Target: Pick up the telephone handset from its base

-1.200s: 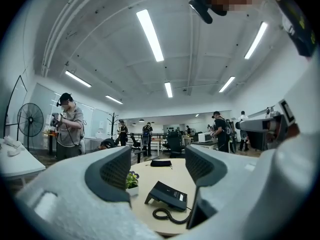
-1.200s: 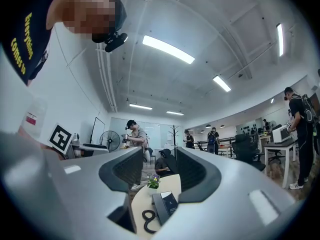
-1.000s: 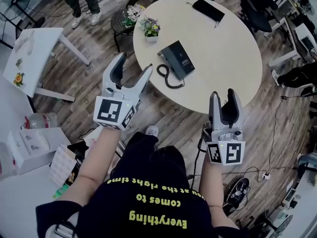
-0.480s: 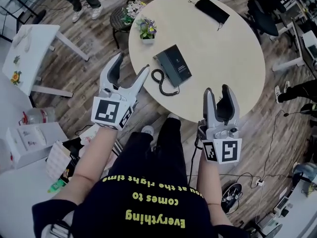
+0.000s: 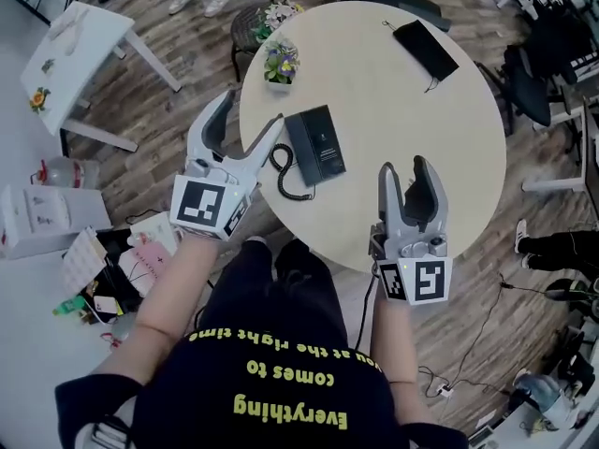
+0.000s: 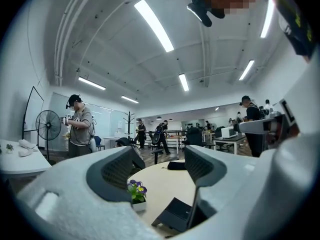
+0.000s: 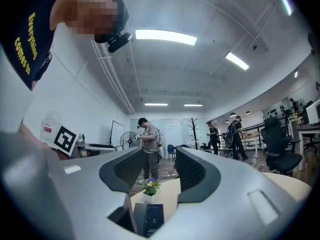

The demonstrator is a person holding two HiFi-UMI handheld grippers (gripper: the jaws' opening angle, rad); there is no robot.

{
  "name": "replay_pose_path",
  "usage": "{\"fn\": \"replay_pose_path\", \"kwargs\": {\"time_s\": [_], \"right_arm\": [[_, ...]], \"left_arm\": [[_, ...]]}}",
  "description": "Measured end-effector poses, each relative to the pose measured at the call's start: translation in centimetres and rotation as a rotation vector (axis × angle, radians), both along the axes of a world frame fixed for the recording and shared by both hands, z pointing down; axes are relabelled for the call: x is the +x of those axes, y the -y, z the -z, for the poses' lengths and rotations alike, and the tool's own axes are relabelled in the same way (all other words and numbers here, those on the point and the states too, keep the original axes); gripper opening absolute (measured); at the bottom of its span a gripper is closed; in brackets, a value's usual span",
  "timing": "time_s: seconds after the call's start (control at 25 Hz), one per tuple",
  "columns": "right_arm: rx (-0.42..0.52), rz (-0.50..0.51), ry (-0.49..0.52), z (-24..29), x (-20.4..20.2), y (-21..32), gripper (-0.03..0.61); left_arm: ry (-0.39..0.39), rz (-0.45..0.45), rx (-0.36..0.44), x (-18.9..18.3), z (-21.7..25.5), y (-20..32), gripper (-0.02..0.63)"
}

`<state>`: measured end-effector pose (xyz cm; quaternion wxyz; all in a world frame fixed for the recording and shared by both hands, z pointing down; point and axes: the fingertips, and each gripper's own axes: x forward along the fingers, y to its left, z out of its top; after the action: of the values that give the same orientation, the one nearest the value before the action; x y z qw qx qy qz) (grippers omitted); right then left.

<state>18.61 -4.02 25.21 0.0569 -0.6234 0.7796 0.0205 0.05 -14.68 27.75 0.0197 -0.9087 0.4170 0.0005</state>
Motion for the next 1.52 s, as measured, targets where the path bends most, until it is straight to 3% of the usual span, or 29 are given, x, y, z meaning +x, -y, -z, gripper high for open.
{"fn": "replay_pose_path", "kwargs": {"time_s": [0.12, 0.36, 1.0, 1.32, 1.52], "right_arm": [[0.0, 0.029, 0.007, -0.3, 0.8, 0.8, 0.196], [-0.02, 0.07, 0.031, -1.3, 0.8, 2.6, 0.19], [-0.133, 0.047, 0.03, -4.7, -0.2, 7.9, 0.187], [-0.184, 0.058, 0.019, -7.6, -1.2, 9.8, 0.19], [-0.23, 0.066, 0.092, -10.0, -1.5, 9.7, 0.193]], "left_arm": [[-0.018, 0.036, -0.012, 0.2, -0.6, 0.0, 0.333], [0.025, 0.053, -0.052, 0.6, -2.6, 0.7, 0.325], [0.061, -0.036, -0.157, 2.5, -8.6, 5.3, 0.303], [0.098, -0.07, -0.255, 2.9, -14.3, 4.9, 0.287], [0.153, -0.09, -0.319, 3.5, -18.3, 3.0, 0.287]]}}
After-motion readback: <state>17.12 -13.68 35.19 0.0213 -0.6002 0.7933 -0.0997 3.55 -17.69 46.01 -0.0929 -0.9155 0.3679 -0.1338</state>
